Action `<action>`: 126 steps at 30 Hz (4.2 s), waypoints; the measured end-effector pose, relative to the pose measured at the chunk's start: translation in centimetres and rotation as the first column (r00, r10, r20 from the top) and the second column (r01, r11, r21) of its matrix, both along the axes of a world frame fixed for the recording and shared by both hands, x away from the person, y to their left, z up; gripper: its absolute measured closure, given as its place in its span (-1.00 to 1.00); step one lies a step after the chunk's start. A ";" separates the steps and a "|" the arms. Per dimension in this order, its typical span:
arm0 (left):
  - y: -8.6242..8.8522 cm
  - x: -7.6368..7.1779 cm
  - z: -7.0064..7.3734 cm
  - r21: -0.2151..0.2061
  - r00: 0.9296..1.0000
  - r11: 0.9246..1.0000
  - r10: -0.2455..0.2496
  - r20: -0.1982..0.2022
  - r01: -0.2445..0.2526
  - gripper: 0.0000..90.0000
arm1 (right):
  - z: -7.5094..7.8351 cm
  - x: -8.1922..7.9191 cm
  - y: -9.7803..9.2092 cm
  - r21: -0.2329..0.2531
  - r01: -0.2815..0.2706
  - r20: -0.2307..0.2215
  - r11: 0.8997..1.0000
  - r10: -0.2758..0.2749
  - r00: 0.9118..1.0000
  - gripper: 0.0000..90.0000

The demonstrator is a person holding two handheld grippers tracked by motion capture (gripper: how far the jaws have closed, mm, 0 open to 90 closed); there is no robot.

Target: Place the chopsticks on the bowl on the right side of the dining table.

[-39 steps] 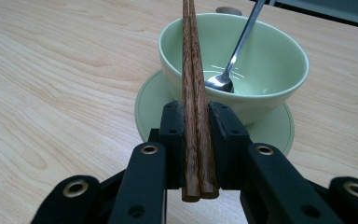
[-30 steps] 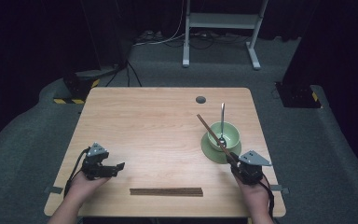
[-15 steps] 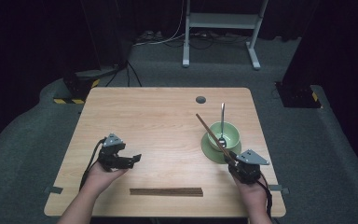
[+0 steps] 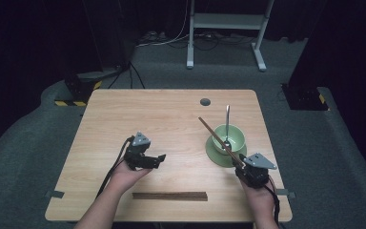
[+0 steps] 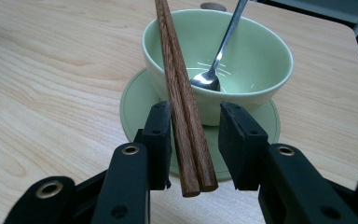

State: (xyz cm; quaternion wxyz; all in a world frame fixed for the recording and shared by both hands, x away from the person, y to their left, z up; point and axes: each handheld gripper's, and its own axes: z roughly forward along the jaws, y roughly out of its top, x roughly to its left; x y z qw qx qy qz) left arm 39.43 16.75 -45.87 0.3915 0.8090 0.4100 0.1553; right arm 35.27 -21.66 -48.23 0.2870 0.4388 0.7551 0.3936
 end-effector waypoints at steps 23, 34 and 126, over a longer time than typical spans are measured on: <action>-3.8 2.1 -0.7 -0.021 0.999 1.000 0.019 0.051 -0.018 -0.63 | 0.5 0.9 -0.8 -0.025 0.106 -0.018 0.994 -0.106 0.994 0.13; -4.7 2.7 0.2 0.003 0.998 1.000 0.026 0.057 -0.026 -0.67 | 0.4 1.3 -1.4 -0.039 0.112 -0.021 0.993 -0.113 0.993 0.03; -12.3 4.0 -3.2 -0.047 0.976 0.997 0.066 0.207 -0.057 -0.16 | 0.2 4.7 -4.8 -0.073 0.092 -0.019 0.993 -0.093 0.995 0.20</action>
